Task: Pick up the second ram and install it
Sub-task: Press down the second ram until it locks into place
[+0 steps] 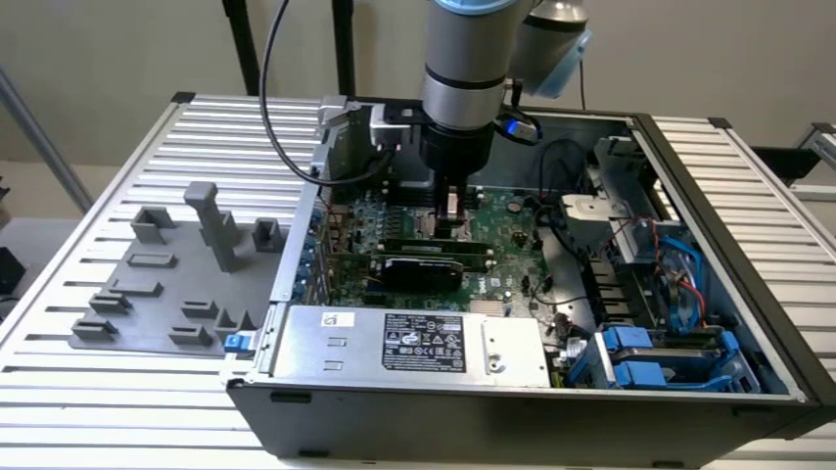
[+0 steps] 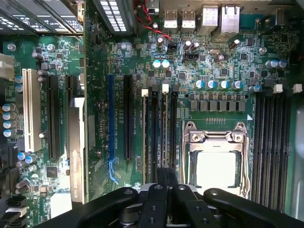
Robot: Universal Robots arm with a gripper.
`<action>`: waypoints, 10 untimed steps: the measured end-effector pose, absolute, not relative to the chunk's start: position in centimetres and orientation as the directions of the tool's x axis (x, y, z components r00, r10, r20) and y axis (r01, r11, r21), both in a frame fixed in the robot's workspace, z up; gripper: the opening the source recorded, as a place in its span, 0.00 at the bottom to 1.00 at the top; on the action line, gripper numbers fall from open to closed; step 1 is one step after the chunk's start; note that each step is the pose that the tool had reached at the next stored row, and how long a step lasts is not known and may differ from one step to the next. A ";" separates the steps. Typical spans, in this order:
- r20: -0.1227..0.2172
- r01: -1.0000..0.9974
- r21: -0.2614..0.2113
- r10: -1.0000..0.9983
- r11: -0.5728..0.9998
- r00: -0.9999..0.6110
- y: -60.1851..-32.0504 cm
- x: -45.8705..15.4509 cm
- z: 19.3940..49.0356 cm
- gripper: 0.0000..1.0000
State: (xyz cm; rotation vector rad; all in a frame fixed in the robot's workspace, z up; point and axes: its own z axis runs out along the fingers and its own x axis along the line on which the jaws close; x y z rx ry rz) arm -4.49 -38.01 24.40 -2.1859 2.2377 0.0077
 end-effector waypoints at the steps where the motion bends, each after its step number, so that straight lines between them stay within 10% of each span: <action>1: -0.013 -1.000 -0.006 -1.000 0.024 -0.023 -38.0 -4.5 24.4 0.00; 10: -0.012 -1.000 -0.006 -1.000 0.024 -0.024 -37.6 -4.5 23.0 0.00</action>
